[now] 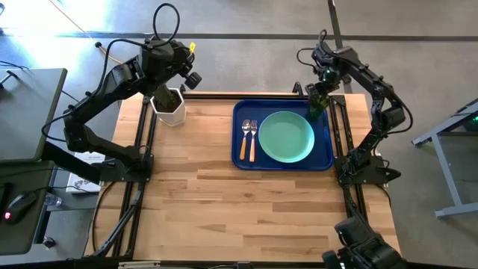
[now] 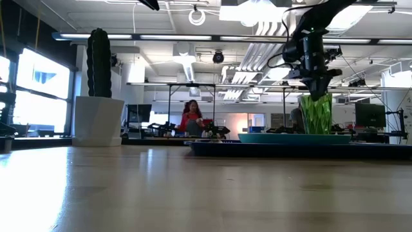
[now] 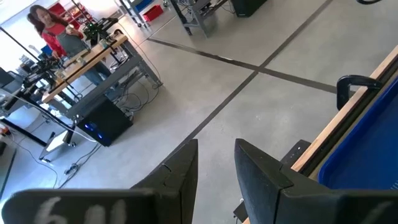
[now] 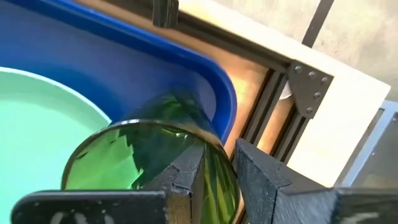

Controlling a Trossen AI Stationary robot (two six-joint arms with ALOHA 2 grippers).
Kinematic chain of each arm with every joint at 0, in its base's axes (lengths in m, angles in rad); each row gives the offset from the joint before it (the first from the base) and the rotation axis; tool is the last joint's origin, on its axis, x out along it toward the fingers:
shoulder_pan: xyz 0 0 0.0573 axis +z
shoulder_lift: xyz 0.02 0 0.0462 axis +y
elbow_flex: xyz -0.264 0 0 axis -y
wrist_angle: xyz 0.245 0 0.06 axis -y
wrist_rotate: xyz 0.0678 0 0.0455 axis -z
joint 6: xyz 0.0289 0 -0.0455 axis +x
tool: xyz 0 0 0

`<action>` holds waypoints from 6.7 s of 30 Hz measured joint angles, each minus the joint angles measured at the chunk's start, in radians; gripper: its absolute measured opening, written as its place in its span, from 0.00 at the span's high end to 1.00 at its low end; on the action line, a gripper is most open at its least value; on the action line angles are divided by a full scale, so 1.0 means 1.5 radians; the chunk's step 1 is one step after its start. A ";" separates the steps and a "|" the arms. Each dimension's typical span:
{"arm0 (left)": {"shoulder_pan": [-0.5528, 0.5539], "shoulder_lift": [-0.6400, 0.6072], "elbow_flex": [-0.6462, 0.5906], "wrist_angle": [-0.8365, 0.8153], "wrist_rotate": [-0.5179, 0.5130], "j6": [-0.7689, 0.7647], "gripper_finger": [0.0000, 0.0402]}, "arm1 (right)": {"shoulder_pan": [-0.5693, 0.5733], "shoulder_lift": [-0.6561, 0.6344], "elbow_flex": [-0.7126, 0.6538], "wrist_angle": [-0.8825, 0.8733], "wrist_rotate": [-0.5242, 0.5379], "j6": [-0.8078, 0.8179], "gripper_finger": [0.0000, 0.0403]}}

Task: Pick and place plate/cup/fork/spoon on tray
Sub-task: Put the green cup on the top right side of the light green plate on the blue tray, then adjust the blue tray

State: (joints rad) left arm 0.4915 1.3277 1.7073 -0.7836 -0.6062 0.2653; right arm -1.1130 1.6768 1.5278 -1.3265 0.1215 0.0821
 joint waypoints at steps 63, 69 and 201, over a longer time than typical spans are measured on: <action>-0.040 0.189 -0.001 -0.184 0.288 -0.507 0.76 | 0.123 -0.001 0.325 -0.023 -0.023 0.068 0.80; -0.042 0.232 0.000 -0.212 0.326 -0.510 0.76 | 0.143 -0.001 0.325 -0.023 -0.023 0.068 0.80; -0.060 0.570 -0.083 -0.258 0.363 -0.902 0.81 | 0.163 0.000 0.324 -0.054 -0.016 -0.073 0.80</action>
State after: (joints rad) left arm 0.4015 2.1826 1.5826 -1.1705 -0.0616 -1.0870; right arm -0.8679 1.6768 2.0136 -1.4078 0.0978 -0.0269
